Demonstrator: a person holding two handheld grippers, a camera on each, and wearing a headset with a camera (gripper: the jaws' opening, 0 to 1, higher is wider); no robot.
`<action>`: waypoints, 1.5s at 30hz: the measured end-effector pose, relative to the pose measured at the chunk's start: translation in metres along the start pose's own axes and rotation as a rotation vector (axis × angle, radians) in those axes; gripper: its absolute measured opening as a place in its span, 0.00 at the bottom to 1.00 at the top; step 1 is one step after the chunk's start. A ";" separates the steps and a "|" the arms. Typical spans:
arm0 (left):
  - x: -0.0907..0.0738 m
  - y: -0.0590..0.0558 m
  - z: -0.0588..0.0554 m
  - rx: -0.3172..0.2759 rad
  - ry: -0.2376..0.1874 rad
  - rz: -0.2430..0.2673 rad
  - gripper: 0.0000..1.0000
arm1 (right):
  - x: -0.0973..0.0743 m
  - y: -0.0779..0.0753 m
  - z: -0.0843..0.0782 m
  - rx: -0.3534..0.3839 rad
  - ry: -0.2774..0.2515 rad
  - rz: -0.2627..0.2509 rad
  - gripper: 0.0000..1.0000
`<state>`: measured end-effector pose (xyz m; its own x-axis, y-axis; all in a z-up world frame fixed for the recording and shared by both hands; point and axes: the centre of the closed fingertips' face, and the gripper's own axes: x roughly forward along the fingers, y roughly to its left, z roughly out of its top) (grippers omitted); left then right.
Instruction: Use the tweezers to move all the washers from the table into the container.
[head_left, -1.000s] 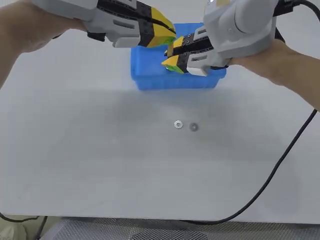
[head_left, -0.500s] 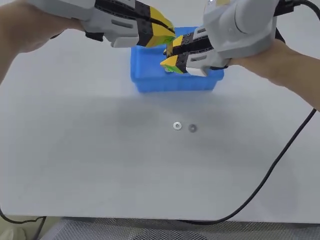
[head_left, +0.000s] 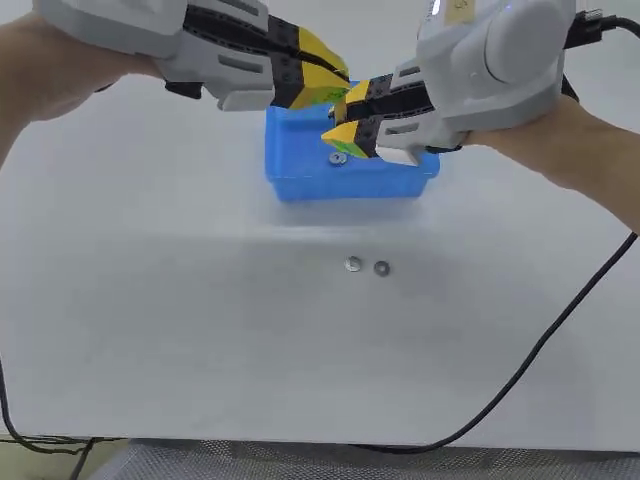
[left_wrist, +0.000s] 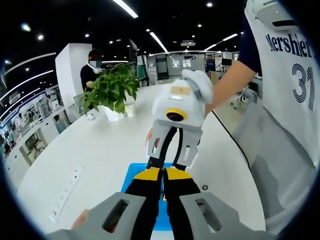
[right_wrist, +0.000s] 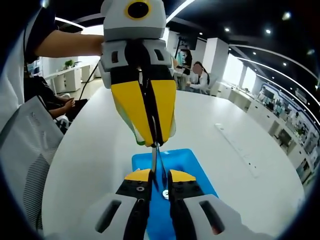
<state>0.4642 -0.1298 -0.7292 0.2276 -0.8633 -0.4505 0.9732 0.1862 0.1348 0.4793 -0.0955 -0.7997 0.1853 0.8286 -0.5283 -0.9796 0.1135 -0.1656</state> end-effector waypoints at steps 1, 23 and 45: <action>-0.002 -0.001 0.001 -0.005 -0.003 0.003 0.05 | -0.001 0.001 0.001 -0.003 0.000 -0.001 0.13; -0.003 -0.047 0.014 -0.037 -0.018 -0.009 0.06 | -0.028 0.046 0.008 -0.052 0.019 0.042 0.13; 0.000 -0.084 -0.002 -0.106 -0.004 -0.043 0.05 | -0.028 0.091 -0.010 -0.025 0.042 0.127 0.12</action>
<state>0.3820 -0.1444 -0.7420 0.1858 -0.8731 -0.4507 0.9800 0.1977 0.0209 0.3861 -0.1142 -0.8080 0.0633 0.8117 -0.5806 -0.9932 -0.0055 -0.1159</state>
